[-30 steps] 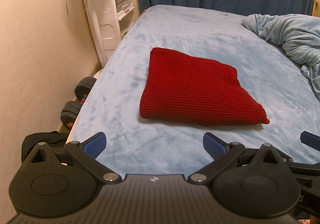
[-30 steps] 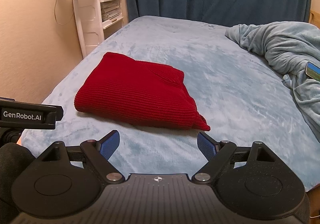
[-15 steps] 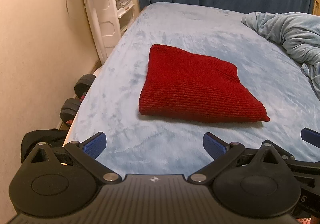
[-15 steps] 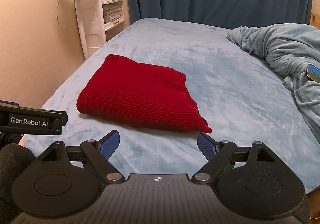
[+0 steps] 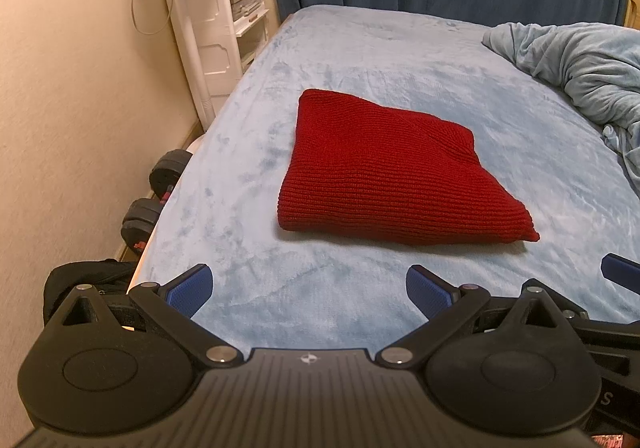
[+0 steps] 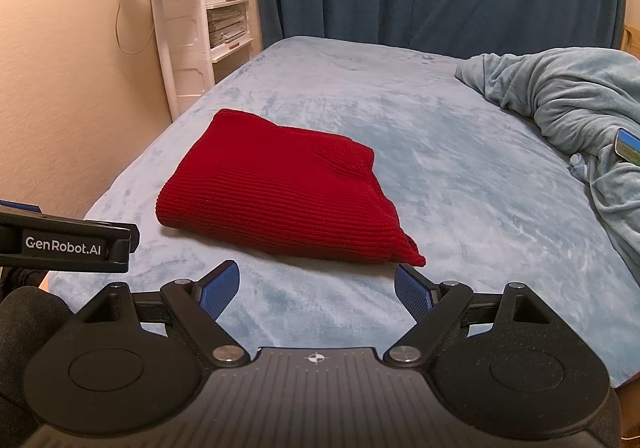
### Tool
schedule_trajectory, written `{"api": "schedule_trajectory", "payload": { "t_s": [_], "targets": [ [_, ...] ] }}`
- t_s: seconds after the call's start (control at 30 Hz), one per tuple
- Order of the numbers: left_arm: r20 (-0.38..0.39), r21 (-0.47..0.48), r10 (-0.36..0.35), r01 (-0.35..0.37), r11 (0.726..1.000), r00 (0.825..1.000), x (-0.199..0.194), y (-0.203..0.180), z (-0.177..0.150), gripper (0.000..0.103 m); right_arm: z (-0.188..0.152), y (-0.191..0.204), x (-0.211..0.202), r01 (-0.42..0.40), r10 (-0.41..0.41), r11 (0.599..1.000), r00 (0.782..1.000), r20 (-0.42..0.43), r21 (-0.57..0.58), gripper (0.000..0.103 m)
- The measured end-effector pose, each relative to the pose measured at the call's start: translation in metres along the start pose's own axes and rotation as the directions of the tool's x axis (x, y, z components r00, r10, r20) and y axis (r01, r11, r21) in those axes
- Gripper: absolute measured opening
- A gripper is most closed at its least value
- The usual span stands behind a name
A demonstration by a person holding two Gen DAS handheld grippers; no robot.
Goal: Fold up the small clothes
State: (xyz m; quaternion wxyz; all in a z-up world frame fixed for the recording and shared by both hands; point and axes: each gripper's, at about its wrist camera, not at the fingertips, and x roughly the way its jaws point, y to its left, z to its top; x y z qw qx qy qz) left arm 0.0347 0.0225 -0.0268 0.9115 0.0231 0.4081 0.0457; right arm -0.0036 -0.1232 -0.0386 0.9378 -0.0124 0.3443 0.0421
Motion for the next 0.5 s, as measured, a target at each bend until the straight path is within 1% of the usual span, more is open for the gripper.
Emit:
{"api": "schedule_trajectory", "payload": {
  "t_s": [0.33,0.4,0.5],
  "targets": [
    [-0.01,0.0,-0.004,0.004,1.0,1.0,0.0023,0.003,-0.0011,0.103,-0.0003,-0.0002,0.0003,0.0,0.0,1.0,1.0,0.0,0.0,0.086],
    [-0.006,-0.002,0.004,-0.004,1.0,1.0,0.0019,0.0038,-0.002,0.103,-0.0002,-0.0003,0.0003,-0.001,0.001,1.0,1.0,0.0,0.0,0.086],
    [-0.018,-0.003,0.001,-0.001,1.0,1.0,0.0031,0.004,-0.0021,0.103,-0.0006,0.0,0.0015,-0.007,0.007,1.0,1.0,-0.003,0.001,0.086]
  ]
}}
